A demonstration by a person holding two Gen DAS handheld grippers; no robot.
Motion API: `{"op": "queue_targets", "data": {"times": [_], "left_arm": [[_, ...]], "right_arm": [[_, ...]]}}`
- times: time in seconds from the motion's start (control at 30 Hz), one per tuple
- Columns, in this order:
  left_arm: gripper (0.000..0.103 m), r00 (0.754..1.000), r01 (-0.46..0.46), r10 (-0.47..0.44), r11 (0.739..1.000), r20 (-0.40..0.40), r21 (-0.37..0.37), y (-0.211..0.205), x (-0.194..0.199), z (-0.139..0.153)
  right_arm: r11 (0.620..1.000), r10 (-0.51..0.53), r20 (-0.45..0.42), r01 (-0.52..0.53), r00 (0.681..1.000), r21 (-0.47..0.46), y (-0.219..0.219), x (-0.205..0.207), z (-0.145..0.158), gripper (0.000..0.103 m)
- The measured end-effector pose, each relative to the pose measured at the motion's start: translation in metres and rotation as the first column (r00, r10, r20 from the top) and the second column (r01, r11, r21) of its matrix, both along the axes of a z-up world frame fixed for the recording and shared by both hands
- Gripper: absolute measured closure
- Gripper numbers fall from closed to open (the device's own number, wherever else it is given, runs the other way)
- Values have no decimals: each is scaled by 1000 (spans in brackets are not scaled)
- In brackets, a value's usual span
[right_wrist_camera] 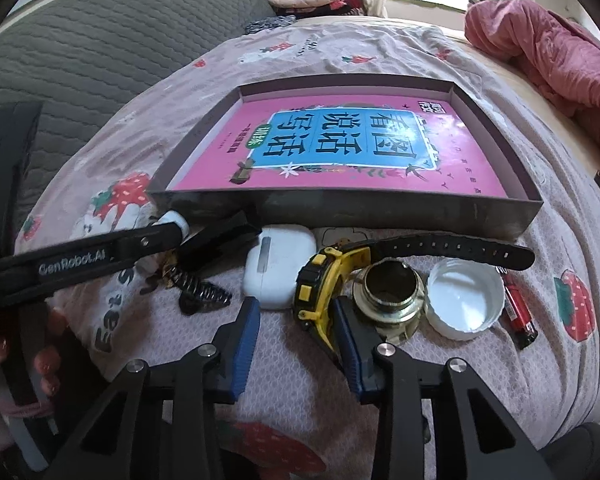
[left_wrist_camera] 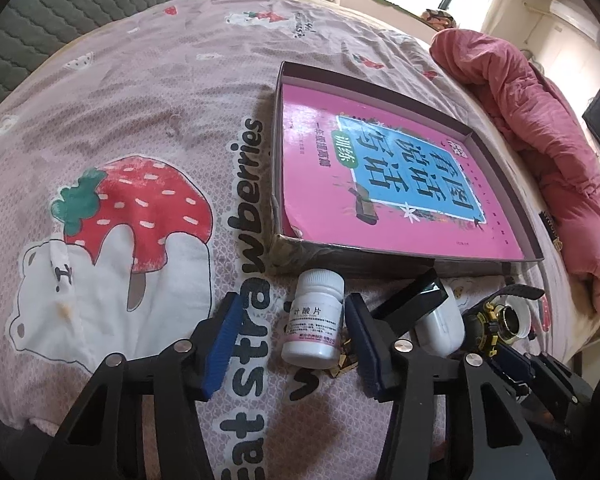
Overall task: Organize rigid objects
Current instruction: 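Grasp the white pill bottle with the left tool while the right tool grasps the yellow-black watch, then lift the pill bottle into the grey tray with the left tool while the right tool carries the watch there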
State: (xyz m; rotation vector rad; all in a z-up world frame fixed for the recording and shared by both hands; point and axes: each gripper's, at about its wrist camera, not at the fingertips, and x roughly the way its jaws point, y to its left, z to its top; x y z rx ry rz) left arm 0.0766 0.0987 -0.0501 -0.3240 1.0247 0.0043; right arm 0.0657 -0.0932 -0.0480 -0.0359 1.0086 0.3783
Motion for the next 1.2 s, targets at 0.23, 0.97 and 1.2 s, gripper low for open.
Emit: {"op": "queue_targets", "data": {"times": [0.23,0.97,1.2], "left_arm": [[55,1000,14,-13,1000,5,-16,0,4,-3],[76,995,83,-84,996,61,9,-12,-4,3],[76,991,91,-92,996,96,19,-17,-14,13]], "right_arm": [[998,-47,-2,48,999,49,-9,12,-2,80],[995,15,56,-21,998,94,-15,-6,21,84],[993,50,97,-60,994,104,-16,-16,34,84]]}}
